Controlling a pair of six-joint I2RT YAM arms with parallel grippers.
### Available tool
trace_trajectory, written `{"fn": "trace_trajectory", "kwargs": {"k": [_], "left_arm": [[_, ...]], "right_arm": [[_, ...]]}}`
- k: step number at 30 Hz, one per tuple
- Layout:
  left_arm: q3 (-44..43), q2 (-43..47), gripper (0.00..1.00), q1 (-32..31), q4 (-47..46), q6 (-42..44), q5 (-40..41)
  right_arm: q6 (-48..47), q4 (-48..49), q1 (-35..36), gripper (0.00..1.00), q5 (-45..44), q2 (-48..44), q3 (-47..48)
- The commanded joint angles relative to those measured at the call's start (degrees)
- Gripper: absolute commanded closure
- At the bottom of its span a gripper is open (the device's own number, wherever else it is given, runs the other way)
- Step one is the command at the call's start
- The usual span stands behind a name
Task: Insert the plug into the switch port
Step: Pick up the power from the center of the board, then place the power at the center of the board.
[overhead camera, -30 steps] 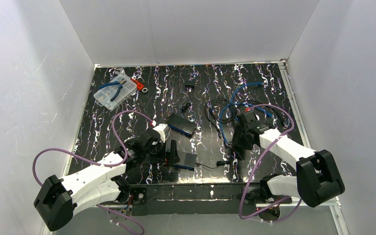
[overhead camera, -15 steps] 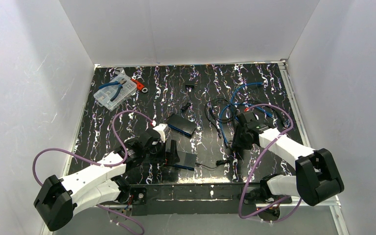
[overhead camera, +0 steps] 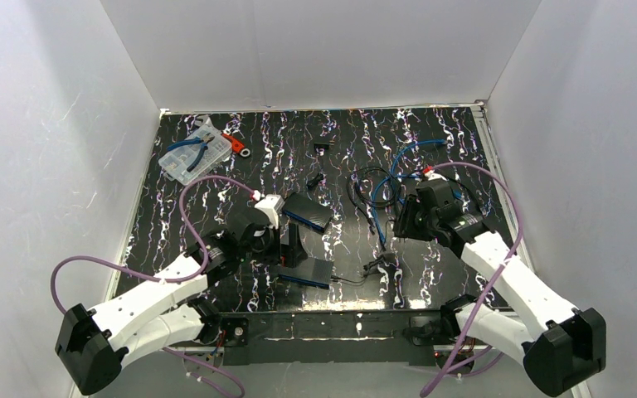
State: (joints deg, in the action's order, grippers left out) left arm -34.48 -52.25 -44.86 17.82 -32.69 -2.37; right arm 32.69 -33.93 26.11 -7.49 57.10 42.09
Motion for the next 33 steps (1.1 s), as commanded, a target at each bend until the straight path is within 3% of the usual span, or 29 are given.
{"fn": "trace_trajectory", "kwargs": {"k": [1,7,18,33], "left_arm": [[-2.73,0.98,0.02,-0.16,2.18,-0.42,3.15],[-3.4,4.13,0.02,-0.1,4.27,-0.75,4.95],[-4.7,11.6,0.02,-0.17,10.92,-1.75,5.98],[-6.64,16.74,0.02,-0.14,15.93,-2.27,6.21]], "right_arm": [[-2.86,-0.73,1.24,0.99,1.28,-1.36,5.94],[-6.14,2.86,5.35,0.99,1.62,2.72,11.81],[-12.02,9.02,10.49,0.99,3.7,21.04,28.32],[-16.69,5.48,24.15,0.99,7.05,44.35,53.23]]}}
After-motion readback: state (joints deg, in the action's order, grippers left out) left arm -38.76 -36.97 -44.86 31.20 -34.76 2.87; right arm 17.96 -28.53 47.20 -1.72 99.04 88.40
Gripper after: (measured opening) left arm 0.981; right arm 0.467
